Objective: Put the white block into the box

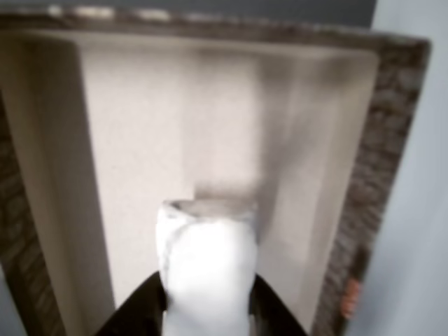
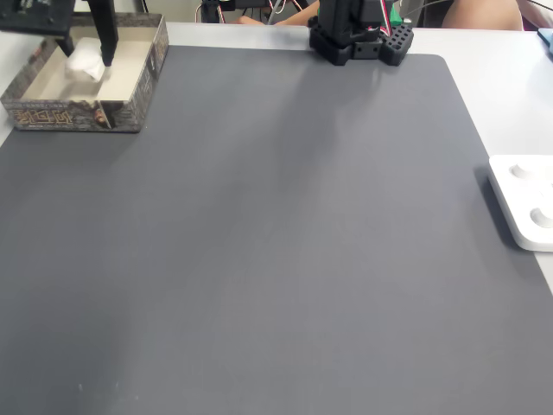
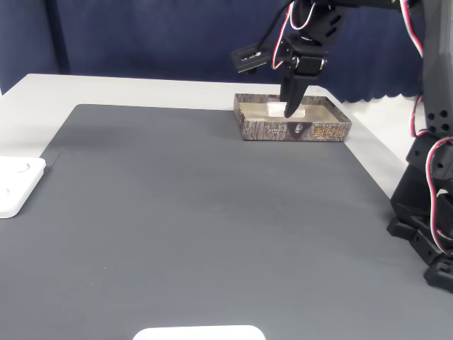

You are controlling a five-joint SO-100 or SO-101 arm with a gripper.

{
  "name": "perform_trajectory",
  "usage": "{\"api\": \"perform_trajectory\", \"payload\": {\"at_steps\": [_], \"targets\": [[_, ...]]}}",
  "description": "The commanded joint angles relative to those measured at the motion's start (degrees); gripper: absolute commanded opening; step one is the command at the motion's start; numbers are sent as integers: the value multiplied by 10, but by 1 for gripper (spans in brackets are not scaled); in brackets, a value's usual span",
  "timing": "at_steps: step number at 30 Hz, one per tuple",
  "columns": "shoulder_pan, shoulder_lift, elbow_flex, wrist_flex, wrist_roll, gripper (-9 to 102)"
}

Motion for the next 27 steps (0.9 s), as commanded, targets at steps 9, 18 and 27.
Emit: {"api": "perform_trajectory", "payload": {"at_steps": [9,18,27], "targets": [[6,-3,-42,6,20,-2],[2,-6,-40,6,30,1],[-2,-6,-42,4,38,10]]}}
